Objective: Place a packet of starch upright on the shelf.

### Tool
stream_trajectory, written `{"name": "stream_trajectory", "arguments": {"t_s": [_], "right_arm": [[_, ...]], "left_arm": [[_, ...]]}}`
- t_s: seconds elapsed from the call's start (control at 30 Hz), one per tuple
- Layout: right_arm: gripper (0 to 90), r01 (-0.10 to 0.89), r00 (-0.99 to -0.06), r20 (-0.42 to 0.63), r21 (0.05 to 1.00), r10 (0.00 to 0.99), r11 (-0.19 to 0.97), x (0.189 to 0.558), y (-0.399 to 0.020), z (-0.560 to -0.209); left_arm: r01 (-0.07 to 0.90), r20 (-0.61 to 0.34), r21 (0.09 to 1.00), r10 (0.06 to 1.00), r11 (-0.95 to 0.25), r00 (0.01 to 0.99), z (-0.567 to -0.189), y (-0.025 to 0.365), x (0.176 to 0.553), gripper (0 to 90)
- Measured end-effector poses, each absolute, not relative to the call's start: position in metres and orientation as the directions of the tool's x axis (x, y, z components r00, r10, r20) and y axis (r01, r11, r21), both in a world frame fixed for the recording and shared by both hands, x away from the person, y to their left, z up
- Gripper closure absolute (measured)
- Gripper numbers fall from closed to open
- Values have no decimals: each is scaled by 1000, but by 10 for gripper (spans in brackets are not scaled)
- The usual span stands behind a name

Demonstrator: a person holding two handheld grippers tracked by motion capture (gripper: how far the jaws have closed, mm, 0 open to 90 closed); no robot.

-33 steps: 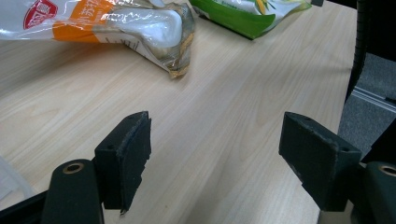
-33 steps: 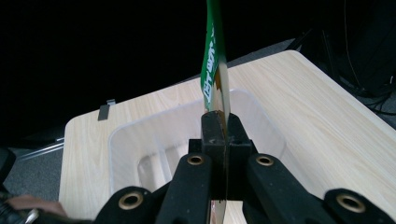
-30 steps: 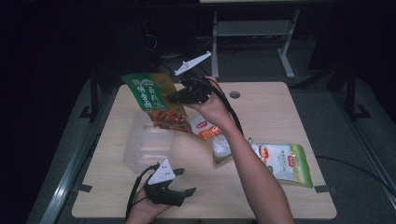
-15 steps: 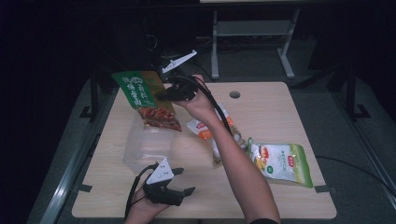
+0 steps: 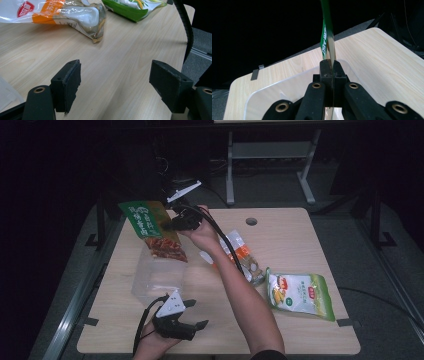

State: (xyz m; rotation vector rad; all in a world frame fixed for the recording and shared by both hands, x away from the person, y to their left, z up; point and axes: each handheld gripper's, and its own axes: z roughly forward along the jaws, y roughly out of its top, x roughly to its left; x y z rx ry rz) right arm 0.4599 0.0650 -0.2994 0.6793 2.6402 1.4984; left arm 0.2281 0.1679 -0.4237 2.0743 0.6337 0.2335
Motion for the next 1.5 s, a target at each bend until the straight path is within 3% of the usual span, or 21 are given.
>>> {"name": "stream_trajectory", "arguments": {"t_s": [0.37, 1.03, 1.5], "right_arm": [[900, 380, -898, 229, 833, 375, 401, 464, 68, -311], [900, 365, -899, 204, 839, 388, 404, 466, 66, -312], [897, 425, -864, 245, 822, 439, 378, 473, 60, -351]], "left_arm": [[348, -81, 830, 524, -435, 848, -423, 169, 229, 250], [348, -80, 829, 524, -437, 848, -424, 168, 228, 249], [344, -75, 830, 524, -438, 849, -423, 169, 229, 249]]}}
